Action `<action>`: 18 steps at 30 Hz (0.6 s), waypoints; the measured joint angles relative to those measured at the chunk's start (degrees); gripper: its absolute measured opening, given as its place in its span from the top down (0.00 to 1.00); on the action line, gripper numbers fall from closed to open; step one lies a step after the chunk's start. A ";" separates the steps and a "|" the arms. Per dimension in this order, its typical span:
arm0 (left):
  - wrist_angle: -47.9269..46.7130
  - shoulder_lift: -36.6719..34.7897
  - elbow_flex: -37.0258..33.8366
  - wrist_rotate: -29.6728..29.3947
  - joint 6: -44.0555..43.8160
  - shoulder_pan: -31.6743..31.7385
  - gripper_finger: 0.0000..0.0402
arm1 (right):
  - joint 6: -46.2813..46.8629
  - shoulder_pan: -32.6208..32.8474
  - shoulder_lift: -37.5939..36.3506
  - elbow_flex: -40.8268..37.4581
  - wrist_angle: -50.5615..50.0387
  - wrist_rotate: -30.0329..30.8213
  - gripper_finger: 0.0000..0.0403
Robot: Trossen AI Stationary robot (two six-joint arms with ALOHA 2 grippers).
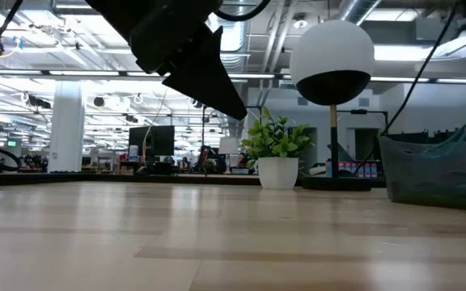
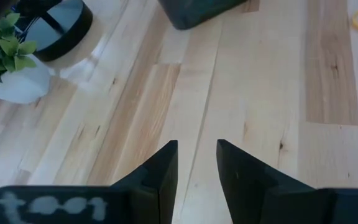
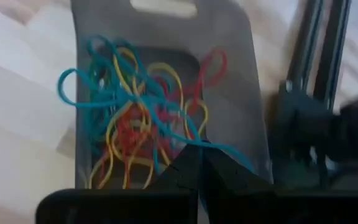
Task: Pick and place items into bin
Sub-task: Put the blue rubber band into the black transparent bin
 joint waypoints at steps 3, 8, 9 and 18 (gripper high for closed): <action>-0.01 0.02 0.00 0.21 -0.04 0.37 0.74 | 5.01 2.45 0.00 0.00 0.06 -0.63 0.99; 0.03 0.02 0.00 1.98 -1.03 0.60 0.74 | 8.67 3.28 0.00 -0.02 0.06 -0.48 0.96; 0.03 0.02 0.00 1.98 -1.03 0.61 0.74 | 8.68 2.97 0.00 -0.02 0.06 -0.43 0.94; 0.28 0.02 0.00 5.11 -1.07 0.60 0.74 | 7.35 -0.27 0.00 -0.04 -0.18 -0.47 0.85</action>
